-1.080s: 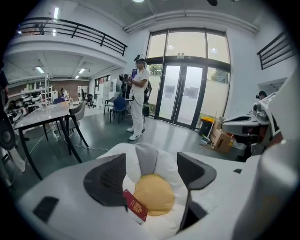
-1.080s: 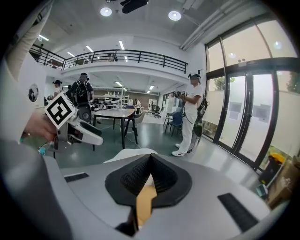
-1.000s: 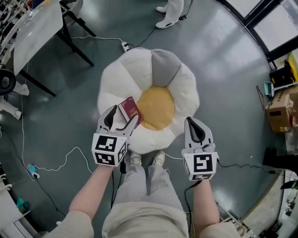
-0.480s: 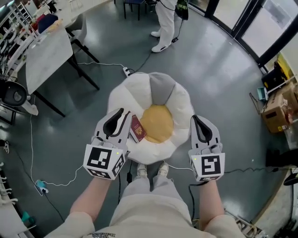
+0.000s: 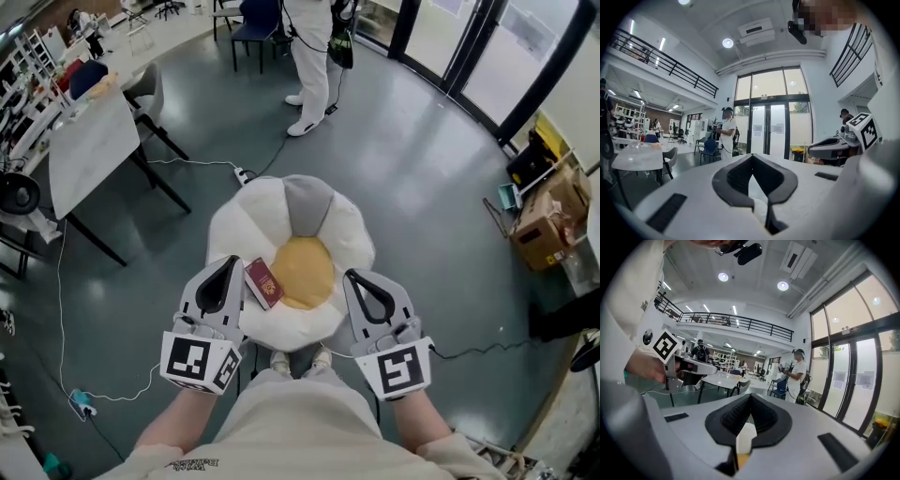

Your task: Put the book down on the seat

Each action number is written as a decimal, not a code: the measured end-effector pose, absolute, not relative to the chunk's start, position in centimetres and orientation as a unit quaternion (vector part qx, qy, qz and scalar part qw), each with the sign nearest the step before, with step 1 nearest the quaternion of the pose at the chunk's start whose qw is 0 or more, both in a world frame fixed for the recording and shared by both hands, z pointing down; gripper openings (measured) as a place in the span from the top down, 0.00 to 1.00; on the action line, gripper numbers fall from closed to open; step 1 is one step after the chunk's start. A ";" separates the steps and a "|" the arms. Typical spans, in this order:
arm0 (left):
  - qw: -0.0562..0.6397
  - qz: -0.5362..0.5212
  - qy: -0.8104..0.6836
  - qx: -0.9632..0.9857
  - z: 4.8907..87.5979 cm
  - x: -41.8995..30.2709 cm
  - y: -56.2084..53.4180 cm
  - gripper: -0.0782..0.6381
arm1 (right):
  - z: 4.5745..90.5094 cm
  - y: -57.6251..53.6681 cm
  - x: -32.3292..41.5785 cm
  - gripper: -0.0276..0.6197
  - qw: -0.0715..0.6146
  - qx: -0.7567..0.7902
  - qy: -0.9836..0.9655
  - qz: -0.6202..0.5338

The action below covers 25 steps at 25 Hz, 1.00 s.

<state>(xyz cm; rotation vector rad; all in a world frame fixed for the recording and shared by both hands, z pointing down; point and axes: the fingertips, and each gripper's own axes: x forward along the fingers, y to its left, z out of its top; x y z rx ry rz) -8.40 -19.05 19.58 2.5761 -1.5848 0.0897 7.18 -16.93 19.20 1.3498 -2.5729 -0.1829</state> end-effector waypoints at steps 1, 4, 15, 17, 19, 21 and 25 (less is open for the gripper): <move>0.057 0.029 -0.523 0.850 19.6 -8.2 -18.8 0.88 | 19.5 -16.3 7.0 0.96 0.121 0.455 -0.880 -0.060; 0.053 0.031 -0.522 0.851 19.3 -7.4 -18.4 0.88 | 20.4 -15.1 6.9 0.96 0.126 0.442 -0.887 -0.046; 0.036 0.047 -0.522 0.851 19.8 -6.6 -18.8 0.88 | 17.9 -16.9 8.3 0.96 0.073 0.448 -0.891 -0.025; 0.035 0.048 -0.525 0.849 19.8 -6.8 -18.9 0.88 | 18.0 -17.2 8.4 0.96 0.074 0.450 -0.890 -0.018; 0.031 0.044 -0.527 0.848 19.5 -6.9 -19.1 0.88 | 18.0 -17.4 8.5 0.96 0.071 0.450 -0.890 -0.008; 0.029 0.042 -0.529 0.847 19.2 -6.9 -19.3 0.88 | 17.9 -17.5 8.7 0.96 0.067 0.448 -0.892 -0.004; 0.023 0.045 -0.528 0.847 19.0 -6.5 -19.3 0.88 | 17.6 -17.2 9.0 0.96 0.058 0.450 -0.891 -0.008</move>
